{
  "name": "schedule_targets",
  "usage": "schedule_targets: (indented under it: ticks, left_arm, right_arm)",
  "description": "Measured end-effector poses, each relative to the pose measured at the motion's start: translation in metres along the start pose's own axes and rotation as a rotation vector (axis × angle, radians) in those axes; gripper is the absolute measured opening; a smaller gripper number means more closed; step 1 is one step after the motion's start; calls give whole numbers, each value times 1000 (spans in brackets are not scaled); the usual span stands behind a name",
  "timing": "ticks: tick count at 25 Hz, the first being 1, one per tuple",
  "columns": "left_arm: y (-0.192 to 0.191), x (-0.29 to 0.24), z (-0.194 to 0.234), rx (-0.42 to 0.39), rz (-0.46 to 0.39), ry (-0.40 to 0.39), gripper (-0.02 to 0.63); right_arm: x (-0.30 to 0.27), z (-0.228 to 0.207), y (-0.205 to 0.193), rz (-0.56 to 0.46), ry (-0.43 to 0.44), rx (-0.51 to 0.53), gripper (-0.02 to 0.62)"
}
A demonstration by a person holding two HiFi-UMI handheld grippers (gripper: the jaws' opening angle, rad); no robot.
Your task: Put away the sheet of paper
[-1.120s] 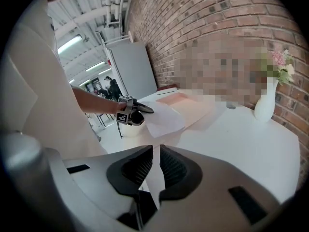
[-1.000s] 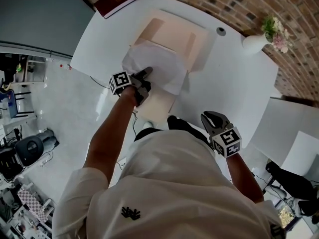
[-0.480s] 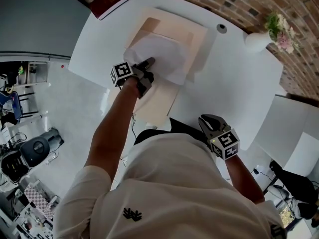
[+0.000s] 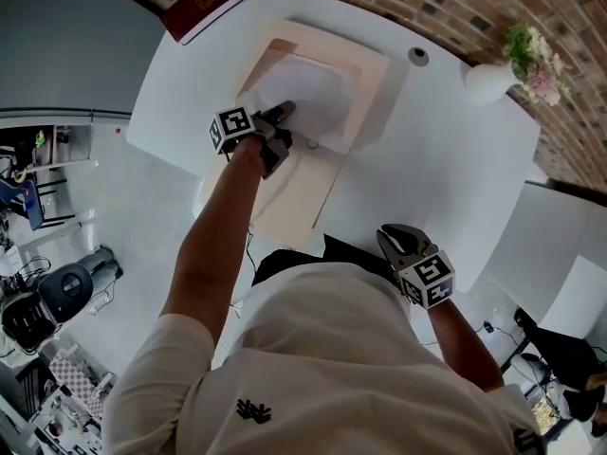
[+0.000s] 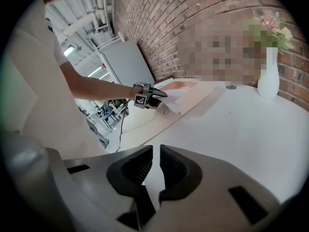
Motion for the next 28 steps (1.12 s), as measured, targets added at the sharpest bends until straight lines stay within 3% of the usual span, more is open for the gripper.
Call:
schedule_targets:
  ticks: [11,14,18,22,25,28]
  left_arm:
    - [18,-15,-11,-78,-35,106,31]
    - [23,-19,-18,-110,-30,144,147]
    - [23,-27,-24,-143,-26,204,197]
    - [22,-29,-27,-187,-13,318,250]
    - [21,-22,-23,-208,-4,445,256]
    - [21,-16,-20,-203,-11,513,261]
  right_arm:
    - [0,-7,-2,0,10,-8,69]
    - [-1,-4,0,-21,7,-2,69]
    - [-2,-4,0,-52,7,-3,69]
    - [-1,-6,2,-83,6,-6,69]
    - [0,-5,6,-93,5,-2,69]
    - [-1,-3,10,-108,8,-3,69]
Point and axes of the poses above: the fingertips, and each gripper's own axes: x backward along the fingers, z to its left, y out of its top, the point moved 3 cm from there along x, backward along the fingers, and after that the axes turned 11 degrees about z, right-handed, at the moved point
